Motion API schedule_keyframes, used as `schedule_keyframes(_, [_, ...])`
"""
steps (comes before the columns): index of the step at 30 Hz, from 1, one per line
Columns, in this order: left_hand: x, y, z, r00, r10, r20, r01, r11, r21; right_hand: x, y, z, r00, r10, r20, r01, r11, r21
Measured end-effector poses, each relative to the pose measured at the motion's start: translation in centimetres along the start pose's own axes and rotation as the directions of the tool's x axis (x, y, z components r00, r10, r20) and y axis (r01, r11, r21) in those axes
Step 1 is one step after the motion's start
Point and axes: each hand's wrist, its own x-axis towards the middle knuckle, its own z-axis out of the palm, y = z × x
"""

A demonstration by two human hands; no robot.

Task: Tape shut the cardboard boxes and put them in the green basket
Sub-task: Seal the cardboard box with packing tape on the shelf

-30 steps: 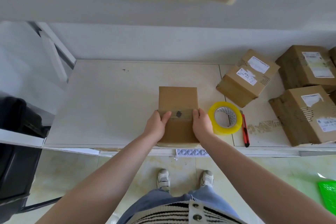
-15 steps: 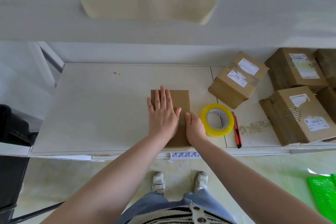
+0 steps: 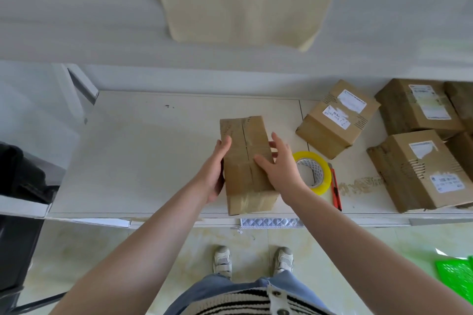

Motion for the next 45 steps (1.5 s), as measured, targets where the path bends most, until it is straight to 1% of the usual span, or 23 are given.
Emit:
schedule_keyframes(1, [0.2,0.3,0.1,0.999,-0.009,-0.032,0.009,1.0,0.008,0.2,0.2,0.4,0.997,0.058,0.043,-0.059,0.998,0.015])
schedule_keyframes(3, [0.8,0.7,0.7,0.991,-0.037,-0.132,0.046,0.997,0.062,0.0,0.5,1.3,0.975,0.192,0.113,-0.213,0.954,0.211])
schedule_keyframes(4, [1.2,0.8,1.2,0.977,-0.047,-0.208,0.074,0.989,0.125,-0.1,0.7,1.7,0.967,0.229,0.116,-0.252,0.929,0.27])
schedule_keyframes(5, [1.7,0.7,1.7,0.956,-0.027,-0.293,0.093,0.973,0.214,0.0,0.9,2.1,0.969,0.232,0.085,-0.246,0.93,0.273])
schedule_keyframes(7, [2.6,-0.2,2.3,0.896,0.108,-0.431,0.065,0.928,0.366,0.2,1.4,2.5,0.981,0.192,0.01,-0.19,0.958,0.213])
schedule_keyframes(9, [3.0,-1.0,2.5,0.847,0.229,-0.48,0.015,0.892,0.452,0.3,1.5,2.8,0.987,0.156,-0.035,-0.148,0.975,0.168])
schedule_keyframes(11, [3.2,-1.4,2.4,0.832,0.26,-0.49,0.009,0.877,0.48,0.3,1.6,3.0,0.987,0.155,-0.048,-0.147,0.981,0.129])
schedule_keyframes(16, [3.4,-1.5,2.6,0.808,0.284,-0.517,-0.005,0.88,0.475,0.5,1.7,3.0,0.988,0.138,-0.065,-0.132,0.987,0.091])
schedule_keyframes(19, [3.4,-1.3,2.6,0.813,0.275,-0.514,-0.032,0.902,0.431,0.5,1.7,3.1,0.99,0.127,-0.062,-0.122,0.99,0.077])
schedule_keyframes(23, [2.7,-0.2,2.7,0.845,0.128,-0.519,-0.051,0.986,0.16,0.2,0.8,2.8,0.988,0.151,-0.019,-0.148,0.982,0.118])
schedule_keyframes(25, [1.8,0.5,1.7,0.876,0.053,-0.48,-0.022,0.997,0.069,0.0,0.2,2.0,0.987,0.15,0.049,-0.157,0.969,0.191])
schedule_keyframes(26, [1.3,0.7,0.8,0.907,0.011,-0.42,-0.002,1.0,0.023,-0.2,-0.2,1.3,0.988,0.136,0.076,-0.149,0.967,0.207])
schedule_keyframes(28, [0.2,1.0,-1.3,0.973,-0.061,-0.222,0.045,0.996,-0.075,-0.2,-0.7,-0.5,0.99,0.124,0.063,-0.135,0.969,0.207])
schedule_keyframes(30, [-0.5,0.7,-3.1,0.998,-0.056,-0.01,0.054,0.991,-0.12,-0.4,-1.0,-2.3,0.981,0.185,0.059,-0.194,0.959,0.207])
schedule_keyframes(31, [-0.7,0.4,-3.6,0.996,-0.037,0.076,0.047,0.99,-0.133,-0.5,-1.1,-2.9,0.968,0.223,0.111,-0.244,0.942,0.229])
schedule_keyframes(33, [-1.0,-0.2,-3.8,0.986,-0.015,0.169,0.042,0.987,-0.158,-1.0,-1.5,-3.3,0.927,0.235,0.293,-0.329,0.885,0.329])
schedule_keyframes(35, [-1.1,-0.4,-3.7,0.977,0.011,0.214,0.024,0.987,-0.161,-1.5,-2.0,-3.1,0.893,0.22,0.393,-0.39,0.815,0.428])
schedule_keyframes(37, [-1.2,-0.1,-3.3,0.977,0.064,0.204,-0.041,0.992,-0.116,-1.8,-2.2,-2.9,0.897,0.215,0.385,-0.398,0.772,0.496])
schedule_keyframes(40, [-1.5,1.3,-2.3,0.98,0.199,-0.014,-0.197,0.977,0.084,-2.2,-1.9,-3.5,0.944,0.184,0.275,-0.318,0.733,0.601])
schedule_keyframes(41, [-1.8,1.8,-1.8,0.972,0.217,-0.091,-0.207,0.972,0.111,-2.3,-1.6,-3.9,0.959,0.169,0.229,-0.278,0.734,0.62])
schedule_keyframes(42, [-2.1,2.1,-1.0,0.976,0.194,-0.095,-0.185,0.977,0.103,-2.6,-1.3,-4.4,0.971,0.159,0.18,-0.238,0.743,0.626])
schedule_keyframes(44, [-3.1,2.5,1.9,0.987,0.134,0.095,-0.145,0.982,0.122,-3.4,-0.9,-5.5,0.987,0.144,0.076,-0.16,0.768,0.62])
schedule_keyframes(45, [-3.5,2.3,3.6,0.98,0.118,0.161,-0.15,0.968,0.204,-4.0,-0.5,-6.0,0.988,0.15,0.034,-0.139,0.774,0.618])
